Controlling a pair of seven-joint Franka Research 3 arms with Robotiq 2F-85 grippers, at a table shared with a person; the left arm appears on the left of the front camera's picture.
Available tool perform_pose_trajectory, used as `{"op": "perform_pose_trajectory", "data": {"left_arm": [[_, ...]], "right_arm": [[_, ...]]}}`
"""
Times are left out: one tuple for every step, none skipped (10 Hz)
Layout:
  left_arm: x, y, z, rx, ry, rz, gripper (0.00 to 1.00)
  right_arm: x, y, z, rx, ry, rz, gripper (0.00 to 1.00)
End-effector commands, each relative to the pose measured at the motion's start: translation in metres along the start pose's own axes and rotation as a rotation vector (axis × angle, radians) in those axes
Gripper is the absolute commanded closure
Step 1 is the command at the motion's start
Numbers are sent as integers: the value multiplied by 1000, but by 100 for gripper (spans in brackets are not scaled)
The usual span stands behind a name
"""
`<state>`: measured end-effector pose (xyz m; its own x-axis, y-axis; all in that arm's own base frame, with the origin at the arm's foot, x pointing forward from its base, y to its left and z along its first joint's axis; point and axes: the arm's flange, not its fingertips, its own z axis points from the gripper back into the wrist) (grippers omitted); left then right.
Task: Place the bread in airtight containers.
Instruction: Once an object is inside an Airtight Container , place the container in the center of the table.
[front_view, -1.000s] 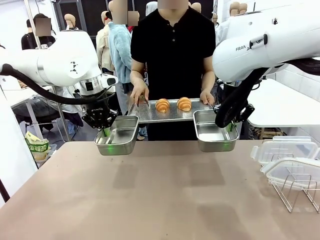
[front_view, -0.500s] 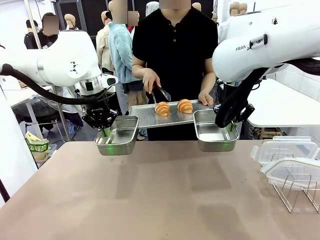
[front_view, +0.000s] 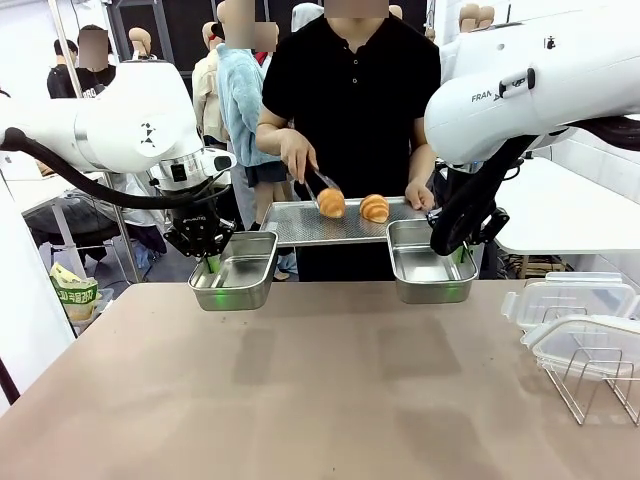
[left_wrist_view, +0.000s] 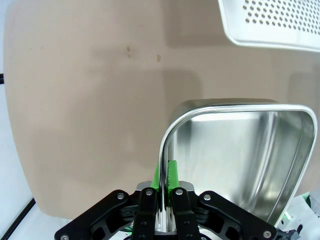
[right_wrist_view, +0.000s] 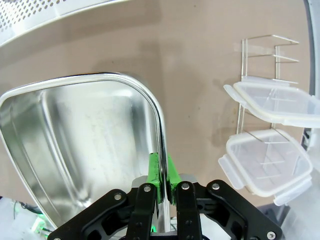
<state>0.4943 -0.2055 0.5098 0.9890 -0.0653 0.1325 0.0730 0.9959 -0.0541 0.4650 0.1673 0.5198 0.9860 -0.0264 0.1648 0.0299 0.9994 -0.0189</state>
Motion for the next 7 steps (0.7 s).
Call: {"op": "perform_pose_trajectory", "data": {"left_arm": [[0, 1, 3, -2, -5, 3, 100], [0, 1, 3, -2, -5, 3, 100], [0, 1, 3, -2, -5, 3, 100], [0, 1, 3, -2, -5, 3, 100], [0, 1, 3, -2, -5, 3, 100], [0, 1, 3, -2, -5, 3, 100], [0, 1, 3, -2, -5, 3, 100]], "right_arm": [[0, 0, 1, -7, -7, -10, 100], [0, 0, 1, -7, -7, -10, 100], [0, 0, 1, -7, -7, -10, 100], [0, 0, 1, -7, -7, -10, 100], [0, 0, 1, -7, -7, -10, 100], [0, 0, 1, -7, -7, -10, 100], [0, 0, 1, -7, -7, -10, 100]]}}
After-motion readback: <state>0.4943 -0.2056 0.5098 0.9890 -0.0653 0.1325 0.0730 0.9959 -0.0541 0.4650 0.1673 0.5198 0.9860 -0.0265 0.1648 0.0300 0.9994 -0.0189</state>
